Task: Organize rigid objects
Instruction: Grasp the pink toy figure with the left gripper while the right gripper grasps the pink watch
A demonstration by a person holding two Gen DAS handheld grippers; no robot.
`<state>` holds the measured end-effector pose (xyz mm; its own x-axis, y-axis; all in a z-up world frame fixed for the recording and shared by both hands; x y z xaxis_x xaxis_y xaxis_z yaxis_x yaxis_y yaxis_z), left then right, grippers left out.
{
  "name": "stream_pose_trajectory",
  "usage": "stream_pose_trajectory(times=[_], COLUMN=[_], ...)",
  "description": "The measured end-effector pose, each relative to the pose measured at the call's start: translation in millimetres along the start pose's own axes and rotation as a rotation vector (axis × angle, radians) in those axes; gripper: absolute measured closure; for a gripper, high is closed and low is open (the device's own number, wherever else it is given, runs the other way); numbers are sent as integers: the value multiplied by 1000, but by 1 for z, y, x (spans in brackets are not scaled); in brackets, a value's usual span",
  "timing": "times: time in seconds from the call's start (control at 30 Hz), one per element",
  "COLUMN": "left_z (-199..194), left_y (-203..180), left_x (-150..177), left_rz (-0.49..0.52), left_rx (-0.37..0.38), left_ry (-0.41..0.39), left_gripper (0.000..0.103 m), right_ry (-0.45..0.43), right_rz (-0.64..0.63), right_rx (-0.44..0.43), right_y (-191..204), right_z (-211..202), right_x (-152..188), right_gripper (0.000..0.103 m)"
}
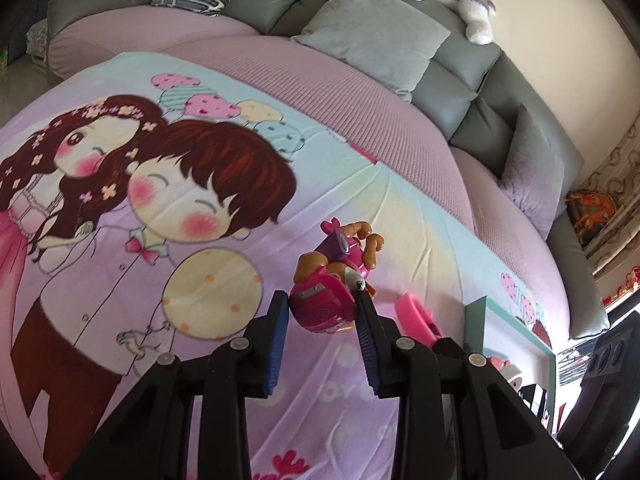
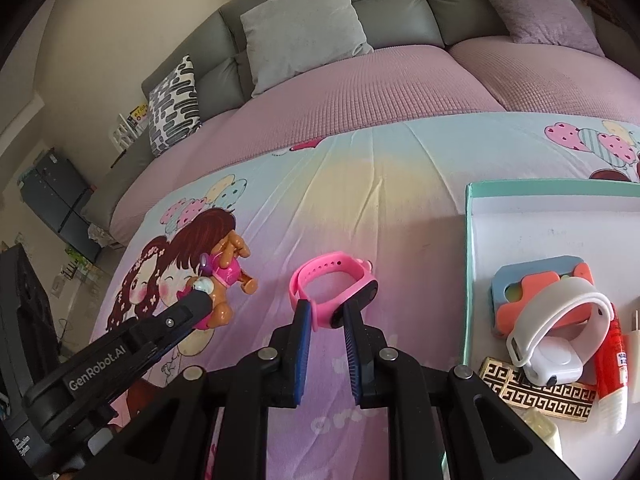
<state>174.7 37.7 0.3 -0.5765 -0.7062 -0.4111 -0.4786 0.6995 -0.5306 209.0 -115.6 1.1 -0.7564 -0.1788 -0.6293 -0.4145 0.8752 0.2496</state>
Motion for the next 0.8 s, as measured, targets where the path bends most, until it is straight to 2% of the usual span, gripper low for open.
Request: stream_pose_trajectory(times=[0.17,0.37,0.47,0.5,0.53,0.8], left_z=[-2,4,5,5,5,9], left_y=[12,22,23,23,24,28], left_x=[4,5,5,5,5,4], left_rz=[-11,-38,-43,-45,-47,-57], left_rx=[-31,-48,-42,-39,-37,-37], left_ry=[9,33,41,42,44,53], left_gripper=[68,68,68,68,68,68], right_ry=[54,40,36,34,29,24], right_rz=[-28,-19,-8,-7,-5,-29], right_rx=[37,65,76,79,80,78], right_y=[4,-1,-5,-5,-6,2], right_z=[7,4,5,5,5,16], right_x=[11,9,9,9,9,3], right_gripper=[85,84,69,60,58,58])
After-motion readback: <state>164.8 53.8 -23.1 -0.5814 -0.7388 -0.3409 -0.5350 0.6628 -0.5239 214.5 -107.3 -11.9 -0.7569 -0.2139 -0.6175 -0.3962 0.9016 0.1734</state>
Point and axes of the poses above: each gripper's, at about its wrist camera, not at the fingertips, and z roughly the way its jaws point, y to its left, x to its underside, the point moved 6 cm from there along z, roughly the way its jaws point, and after that the axes turned 14 degrees about -z, right-handed, at the moved point
